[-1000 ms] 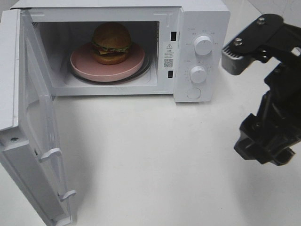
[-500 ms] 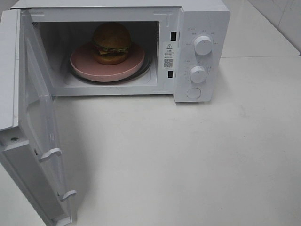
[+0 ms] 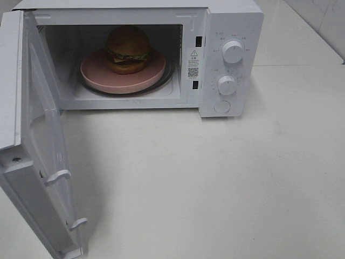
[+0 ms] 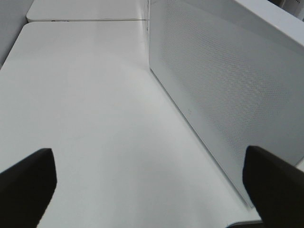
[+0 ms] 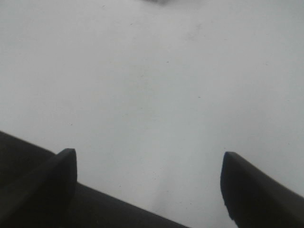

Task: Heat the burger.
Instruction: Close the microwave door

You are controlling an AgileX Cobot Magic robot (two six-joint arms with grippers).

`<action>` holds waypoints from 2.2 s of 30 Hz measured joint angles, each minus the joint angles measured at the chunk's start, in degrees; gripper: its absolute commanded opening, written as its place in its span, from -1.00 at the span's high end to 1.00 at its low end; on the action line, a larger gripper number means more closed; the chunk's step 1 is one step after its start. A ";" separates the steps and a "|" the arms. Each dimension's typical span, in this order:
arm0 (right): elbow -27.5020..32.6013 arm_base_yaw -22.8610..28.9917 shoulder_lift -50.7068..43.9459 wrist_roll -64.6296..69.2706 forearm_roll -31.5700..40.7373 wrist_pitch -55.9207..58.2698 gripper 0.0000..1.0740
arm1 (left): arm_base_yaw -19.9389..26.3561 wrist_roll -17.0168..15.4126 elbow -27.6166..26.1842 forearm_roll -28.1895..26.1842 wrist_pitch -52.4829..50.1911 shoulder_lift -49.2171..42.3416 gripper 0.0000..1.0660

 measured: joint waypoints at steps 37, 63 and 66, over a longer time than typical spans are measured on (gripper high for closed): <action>6.07 -18.28 -22.52 -1.03 4.24 -2.81 -0.42 | 0.00 0.00 0.00 0.00 0.00 0.00 -0.87; 6.07 -18.28 -22.52 -1.09 4.24 -2.86 -0.41 | 0.00 0.00 0.00 0.00 0.00 0.00 -0.87; 6.07 -18.28 -22.52 -1.09 4.24 -2.86 -0.41 | 0.00 0.00 0.00 0.00 0.00 0.00 -0.87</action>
